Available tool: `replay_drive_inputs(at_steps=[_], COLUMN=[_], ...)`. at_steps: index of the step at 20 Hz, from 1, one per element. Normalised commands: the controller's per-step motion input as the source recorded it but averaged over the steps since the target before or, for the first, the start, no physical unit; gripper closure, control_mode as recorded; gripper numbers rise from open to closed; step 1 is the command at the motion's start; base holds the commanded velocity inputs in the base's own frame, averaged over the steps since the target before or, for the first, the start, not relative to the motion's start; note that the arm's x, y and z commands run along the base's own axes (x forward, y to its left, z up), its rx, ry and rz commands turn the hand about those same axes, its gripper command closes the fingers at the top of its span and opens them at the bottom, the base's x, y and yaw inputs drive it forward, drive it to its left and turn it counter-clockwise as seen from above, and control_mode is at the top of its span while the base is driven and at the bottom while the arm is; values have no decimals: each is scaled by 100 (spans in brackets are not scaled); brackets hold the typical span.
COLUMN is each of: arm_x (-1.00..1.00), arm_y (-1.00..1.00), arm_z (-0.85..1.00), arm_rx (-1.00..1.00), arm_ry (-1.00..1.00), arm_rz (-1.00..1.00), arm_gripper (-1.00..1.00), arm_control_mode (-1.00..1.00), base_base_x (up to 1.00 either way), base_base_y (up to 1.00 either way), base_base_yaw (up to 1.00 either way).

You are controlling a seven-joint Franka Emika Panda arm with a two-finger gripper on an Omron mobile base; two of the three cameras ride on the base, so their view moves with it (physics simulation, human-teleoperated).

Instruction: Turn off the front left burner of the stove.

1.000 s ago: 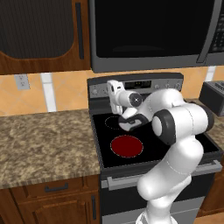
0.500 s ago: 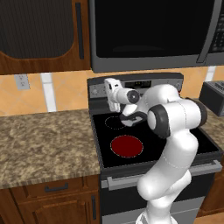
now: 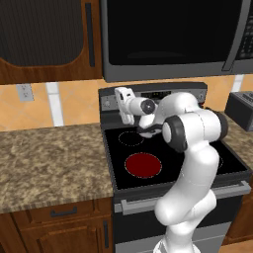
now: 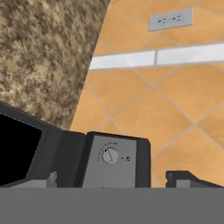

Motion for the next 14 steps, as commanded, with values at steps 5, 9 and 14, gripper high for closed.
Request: replay_drive_inputs(at_steps=[5,9,14], arm_x=[13,5,6], arm_y=[0,3,5], arm_z=[-4,-7,-4], arm_rx=[-5,0,0], arm_ry=[0,0,0], arm_rz=[0,0,0], arm_gripper=[-100,-100,-100], arm_control_mode=[-100,-100,-100], base_base_x=[0,0,0], base_base_y=[0,0,0], base_base_yaw=[0,0,0])
